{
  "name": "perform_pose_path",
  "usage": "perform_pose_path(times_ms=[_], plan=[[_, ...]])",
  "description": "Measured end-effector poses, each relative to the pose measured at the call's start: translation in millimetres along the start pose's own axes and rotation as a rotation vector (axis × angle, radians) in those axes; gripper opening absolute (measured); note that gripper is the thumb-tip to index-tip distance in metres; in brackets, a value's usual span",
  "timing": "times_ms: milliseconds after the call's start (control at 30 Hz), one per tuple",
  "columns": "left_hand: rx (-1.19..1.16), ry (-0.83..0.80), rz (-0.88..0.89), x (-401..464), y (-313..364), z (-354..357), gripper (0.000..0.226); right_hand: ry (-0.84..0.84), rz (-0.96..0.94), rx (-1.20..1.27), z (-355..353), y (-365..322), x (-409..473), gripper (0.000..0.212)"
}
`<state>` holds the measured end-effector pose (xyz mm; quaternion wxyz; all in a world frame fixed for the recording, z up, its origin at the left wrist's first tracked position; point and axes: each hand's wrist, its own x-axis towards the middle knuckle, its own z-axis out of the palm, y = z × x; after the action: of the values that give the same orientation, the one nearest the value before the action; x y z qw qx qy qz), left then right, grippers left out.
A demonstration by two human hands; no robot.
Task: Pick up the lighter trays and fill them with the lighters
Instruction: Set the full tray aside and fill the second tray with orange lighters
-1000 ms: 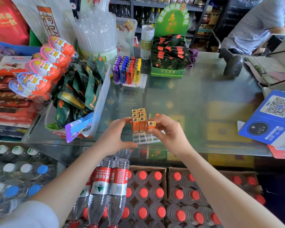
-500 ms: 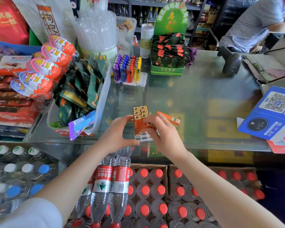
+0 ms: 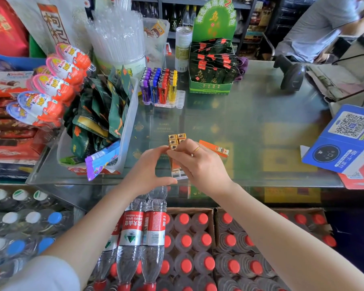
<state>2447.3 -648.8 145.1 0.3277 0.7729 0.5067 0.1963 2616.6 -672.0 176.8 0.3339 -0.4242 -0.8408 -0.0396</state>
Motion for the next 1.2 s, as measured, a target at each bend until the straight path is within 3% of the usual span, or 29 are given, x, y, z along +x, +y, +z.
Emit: perform_pose_path(times_ms=[100,233,433,600,733,933,1200], plan=[[0.008,0.008,-0.001,-1,0,0,0.079,0.054,-0.042,-0.06,1,2,-3,0.015],[-0.015,0.003,-0.019,-1,0,0,0.082,0.101,-0.068,-0.185,7,2,-16,0.025],[-0.003,0.008,-0.011,-1,2,0,0.081,-0.013,-0.069,-0.218,2,8,-33,0.036],[0.021,0.005,-0.036,-2,5,-1,0.079,0.003,0.5,-0.205,-7,51,-35,0.029],[0.021,0.0,-0.029,-1,4,-2,0.078,-0.226,0.72,-0.171,-3,73,-31,0.03],[0.023,-0.001,-0.029,-2,7,-4,0.076,-0.456,0.611,-0.262,-3,80,-23,0.037],[0.039,-0.018,-0.058,-4,9,-5,0.078,-0.214,0.626,-0.163,-5,74,-27,0.021]])
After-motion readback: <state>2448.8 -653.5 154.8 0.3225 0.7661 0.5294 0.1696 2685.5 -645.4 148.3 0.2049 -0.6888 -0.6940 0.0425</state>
